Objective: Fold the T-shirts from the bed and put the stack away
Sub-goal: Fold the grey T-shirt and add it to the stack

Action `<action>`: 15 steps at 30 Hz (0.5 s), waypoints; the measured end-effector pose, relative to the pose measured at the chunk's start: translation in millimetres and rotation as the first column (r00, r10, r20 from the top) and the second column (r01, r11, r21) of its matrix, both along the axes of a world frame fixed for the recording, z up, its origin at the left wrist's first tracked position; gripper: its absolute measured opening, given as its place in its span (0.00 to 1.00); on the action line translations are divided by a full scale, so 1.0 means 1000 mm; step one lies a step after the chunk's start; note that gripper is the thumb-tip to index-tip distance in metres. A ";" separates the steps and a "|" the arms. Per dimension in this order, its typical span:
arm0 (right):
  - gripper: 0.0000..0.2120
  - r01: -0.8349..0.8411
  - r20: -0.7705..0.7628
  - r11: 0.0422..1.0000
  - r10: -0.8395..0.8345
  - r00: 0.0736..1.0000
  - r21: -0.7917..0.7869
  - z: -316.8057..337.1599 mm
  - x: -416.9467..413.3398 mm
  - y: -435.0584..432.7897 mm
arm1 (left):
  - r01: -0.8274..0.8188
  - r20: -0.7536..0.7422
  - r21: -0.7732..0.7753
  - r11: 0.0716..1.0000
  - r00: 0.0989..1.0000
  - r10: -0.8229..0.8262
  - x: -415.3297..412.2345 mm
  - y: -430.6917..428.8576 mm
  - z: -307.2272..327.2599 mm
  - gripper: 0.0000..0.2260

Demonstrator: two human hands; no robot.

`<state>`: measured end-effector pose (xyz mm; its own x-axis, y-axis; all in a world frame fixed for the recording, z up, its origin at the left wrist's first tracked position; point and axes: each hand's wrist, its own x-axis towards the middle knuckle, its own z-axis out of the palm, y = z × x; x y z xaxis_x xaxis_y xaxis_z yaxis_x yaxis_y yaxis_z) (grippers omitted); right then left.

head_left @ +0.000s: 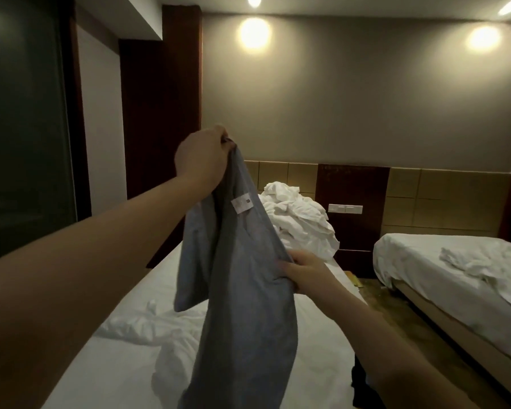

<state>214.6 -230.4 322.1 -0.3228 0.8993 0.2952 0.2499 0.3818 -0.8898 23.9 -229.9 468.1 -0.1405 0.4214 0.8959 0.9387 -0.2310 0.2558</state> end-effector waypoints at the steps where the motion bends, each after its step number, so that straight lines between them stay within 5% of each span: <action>1: 0.10 -0.009 -0.087 0.997 0.003 0.996 -0.074 -0.003 0.005 0.000 | -0.015 0.009 -0.019 1.000 1.000 0.015 -0.006 0.001 -0.002 0.11; 4: 0.14 0.010 -0.357 0.977 -0.087 0.930 -0.212 -0.004 0.016 0.001 | -0.062 0.021 -0.097 0.993 0.998 0.064 -0.031 0.005 -0.013 0.11; 7: 0.11 -0.019 -0.463 0.971 -0.097 0.881 -0.240 0.007 0.028 0.002 | -0.017 0.049 -0.209 0.978 0.998 0.028 -0.052 0.011 -0.030 0.11; 11: 0.10 -0.179 -0.232 0.932 0.107 0.967 -0.317 0.020 0.044 0.006 | 0.045 0.075 -0.311 0.949 0.997 -0.023 -0.070 0.015 -0.049 0.12; 15: 0.08 0.129 -0.068 0.984 -0.138 0.988 -0.124 0.023 0.051 0.026 | 0.068 0.127 -0.354 0.933 0.992 -0.024 -0.083 0.017 -0.071 0.12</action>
